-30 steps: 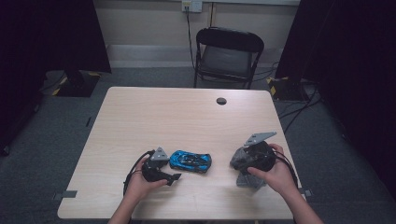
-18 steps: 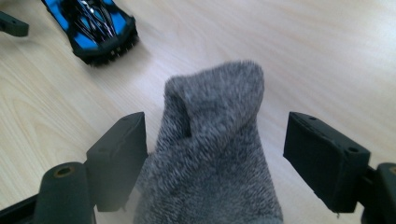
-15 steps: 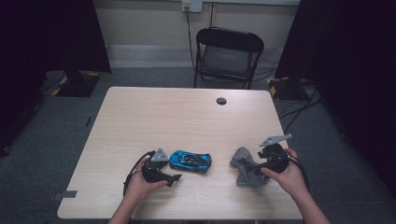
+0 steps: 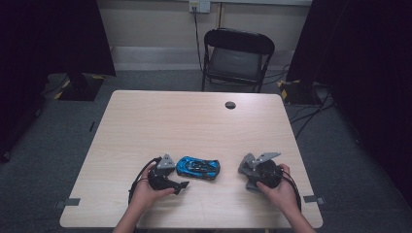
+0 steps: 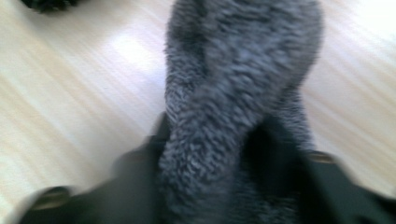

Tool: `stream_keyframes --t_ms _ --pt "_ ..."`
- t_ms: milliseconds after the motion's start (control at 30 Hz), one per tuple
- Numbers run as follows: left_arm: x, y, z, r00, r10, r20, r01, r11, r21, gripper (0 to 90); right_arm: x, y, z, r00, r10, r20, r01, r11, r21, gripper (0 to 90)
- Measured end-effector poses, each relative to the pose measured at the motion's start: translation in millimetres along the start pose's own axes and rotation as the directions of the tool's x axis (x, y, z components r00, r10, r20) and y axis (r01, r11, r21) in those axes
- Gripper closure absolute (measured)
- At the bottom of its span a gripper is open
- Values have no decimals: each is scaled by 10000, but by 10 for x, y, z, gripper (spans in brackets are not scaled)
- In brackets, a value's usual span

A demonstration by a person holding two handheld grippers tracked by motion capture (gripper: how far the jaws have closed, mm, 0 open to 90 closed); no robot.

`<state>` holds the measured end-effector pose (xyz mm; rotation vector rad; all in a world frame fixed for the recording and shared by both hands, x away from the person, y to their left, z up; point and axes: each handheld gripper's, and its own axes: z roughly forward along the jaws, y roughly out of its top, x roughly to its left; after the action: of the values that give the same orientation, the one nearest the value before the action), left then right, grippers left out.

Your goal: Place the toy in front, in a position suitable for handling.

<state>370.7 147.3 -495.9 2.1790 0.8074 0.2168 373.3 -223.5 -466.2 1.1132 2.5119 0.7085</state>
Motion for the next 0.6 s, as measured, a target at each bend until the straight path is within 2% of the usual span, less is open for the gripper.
stream_keyframes --t_ms 33,133,200,233,267,300,333,367,467,533,600 --pt "7 2 -6 10000 -45 31 45 10000 29 175 -26 13 -19 9994 232 -259 -238 9994 -237 743" --pt "31 6 -25 10000 -91 24 91 9999 68 184 -19 49 -51 9982 326 -496 -350 9982 -490 756" --pt "57 19 -61 9999 -142 -38 142 9999 -42 185 35 105 -84 9952 144 -970 -205 9979 -621 761" --pt "71 30 -83 10000 -29 -73 28 9999 -119 202 85 142 -105 9929 -38 -1190 -46 9975 -703 761" --pt "88 65 -147 10000 -59 -59 57 9994 -339 272 153 187 -127 9879 -261 -1528 150 9972 -733 761" --pt "88 65 -147 10000 -59 -59 57 9994 -339 264 153 187 -127 9879 -261 -1528 150 9972 -733 761" --pt "100 137 -203 10000 -68 -69 64 9981 -610 259 209 217 -132 9758 -372 -2154 211 9969 -763 761" --pt "100 137 -203 10000 -68 -69 64 9981 -610 260 209 217 -132 9758 -372 -2154 211 9969 -763 761" --pt "113 264 -204 9998 136 -171 -144 9987 -488 263 306 234 -125 9615 -850 -2614 684 9951 -718 760" --pt "123 352 -173 9994 229 -262 -241 9987 -458 274 355 228 -100 9570 -1019 -2718 874 9940 -650 760" --pt "140 427 -111 9996 113 -259 -126 9987 -496 292 383 207 -54 9515 -1103 -2872 986 9936 -549 760"
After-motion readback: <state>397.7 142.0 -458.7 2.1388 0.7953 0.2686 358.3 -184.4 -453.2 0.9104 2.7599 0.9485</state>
